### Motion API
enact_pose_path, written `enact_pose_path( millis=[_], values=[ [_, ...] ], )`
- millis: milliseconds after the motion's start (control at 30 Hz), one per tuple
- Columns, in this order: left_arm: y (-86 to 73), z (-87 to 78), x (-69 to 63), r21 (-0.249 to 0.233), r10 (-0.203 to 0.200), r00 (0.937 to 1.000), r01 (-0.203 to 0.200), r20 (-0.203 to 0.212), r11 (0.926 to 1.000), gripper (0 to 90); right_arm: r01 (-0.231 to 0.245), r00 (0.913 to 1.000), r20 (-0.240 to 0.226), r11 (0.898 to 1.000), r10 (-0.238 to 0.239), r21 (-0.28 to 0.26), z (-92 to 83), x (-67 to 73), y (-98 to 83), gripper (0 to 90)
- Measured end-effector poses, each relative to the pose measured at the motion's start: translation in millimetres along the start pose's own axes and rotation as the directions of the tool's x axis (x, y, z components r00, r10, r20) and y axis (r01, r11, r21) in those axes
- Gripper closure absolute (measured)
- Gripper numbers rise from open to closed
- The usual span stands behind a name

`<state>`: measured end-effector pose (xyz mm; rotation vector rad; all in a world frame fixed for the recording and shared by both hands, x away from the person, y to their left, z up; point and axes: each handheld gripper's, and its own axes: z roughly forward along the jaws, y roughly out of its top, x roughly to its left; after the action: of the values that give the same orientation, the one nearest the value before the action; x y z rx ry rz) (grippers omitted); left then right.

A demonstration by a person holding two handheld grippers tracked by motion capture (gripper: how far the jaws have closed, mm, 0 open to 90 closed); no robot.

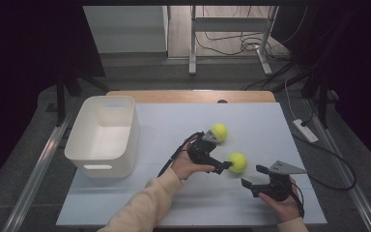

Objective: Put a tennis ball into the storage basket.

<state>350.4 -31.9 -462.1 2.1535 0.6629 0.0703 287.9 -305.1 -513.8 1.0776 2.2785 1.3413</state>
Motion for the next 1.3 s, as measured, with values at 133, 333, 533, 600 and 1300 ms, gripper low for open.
enact_pose_path(
  millis=[133, 333, 533, 600, 1300],
  values=[
    [3.8, 3.7, -0.1, 0.005, 0.005, 1.0000, -0.005, 0.003, 1.0000, 9.7, 0.000, 1.0000, -0.001, 1.000, 0.000, 0.000, 0.1, 0.2, 0.1, 13.2],
    [8.2, 10.6, -0.3, 0.016, 0.008, 1.0000, -0.008, 0.005, 0.9998, 9.8, 0.000, 1.0000, -0.001, 1.000, 0.000, -0.001, -0.2, 0.2, 0.1, 13.2],
    [10.2, 19.4, 2.0, 0.036, 0.002, 1.0000, -0.003, 0.008, 0.9993, 9.7, 0.001, 1.0000, -0.002, 1.000, -0.001, 0.000, 0.0, 0.0, 0.0, 13.2],
    [11.0, 21.1, 2.7, 0.039, 0.005, 0.9999, -0.005, 0.009, 0.9992, 9.6, 0.001, 1.0000, -0.002, 1.000, -0.001, 0.000, -0.1, -0.1, 0.0, 13.2],
    [14.1, 47.7, 7.2, 0.079, -0.016, 0.9984, 0.012, 0.055, 0.9968, 8.5, 0.001, 1.0000, 0.000, 1.000, -0.001, 0.003, -0.4, -0.5, -0.5, 13.3]
  ],
)
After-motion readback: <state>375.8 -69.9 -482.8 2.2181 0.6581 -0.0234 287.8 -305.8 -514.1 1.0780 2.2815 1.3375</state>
